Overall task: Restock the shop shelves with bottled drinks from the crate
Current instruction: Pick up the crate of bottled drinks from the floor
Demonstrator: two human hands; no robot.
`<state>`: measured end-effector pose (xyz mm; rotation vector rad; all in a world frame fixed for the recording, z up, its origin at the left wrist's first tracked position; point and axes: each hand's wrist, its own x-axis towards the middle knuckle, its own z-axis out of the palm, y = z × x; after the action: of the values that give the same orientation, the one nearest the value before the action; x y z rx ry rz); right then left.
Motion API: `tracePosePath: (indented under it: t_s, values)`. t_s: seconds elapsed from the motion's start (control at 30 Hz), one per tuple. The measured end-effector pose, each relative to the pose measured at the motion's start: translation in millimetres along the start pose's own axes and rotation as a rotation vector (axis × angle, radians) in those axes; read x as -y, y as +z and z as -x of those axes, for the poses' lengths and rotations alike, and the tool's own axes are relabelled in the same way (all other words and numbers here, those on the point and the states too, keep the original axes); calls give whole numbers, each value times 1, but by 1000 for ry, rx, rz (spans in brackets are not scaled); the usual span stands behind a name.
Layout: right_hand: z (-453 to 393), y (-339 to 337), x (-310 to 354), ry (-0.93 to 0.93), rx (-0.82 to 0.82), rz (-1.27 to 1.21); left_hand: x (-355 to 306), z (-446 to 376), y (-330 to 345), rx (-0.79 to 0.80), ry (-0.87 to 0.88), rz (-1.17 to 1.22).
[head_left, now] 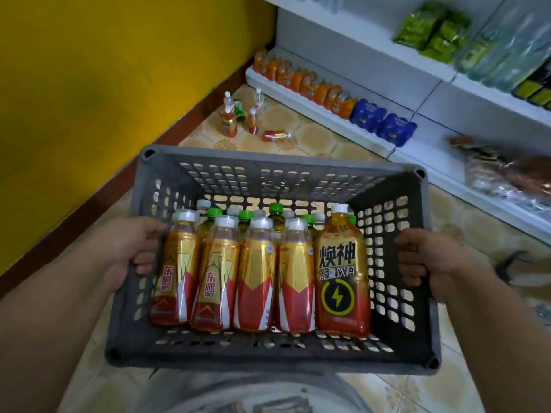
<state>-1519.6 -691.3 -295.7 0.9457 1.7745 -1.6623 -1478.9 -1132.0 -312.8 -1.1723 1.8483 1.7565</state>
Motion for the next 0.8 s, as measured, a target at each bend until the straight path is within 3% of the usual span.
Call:
tracePosePath:
  t_s: [0.23, 0.57, 0.8]
  values:
    - [-31, -20, 37, -5, -117, -124, -82, -68, 55, 99, 80, -122]
    - [-102, -16, 101, 77, -285, -262, -193, -198, 137, 263, 31, -299]
    - [-148, -4, 158, 77, -356, -388, -298, -260, 182, 288, 98, -409]
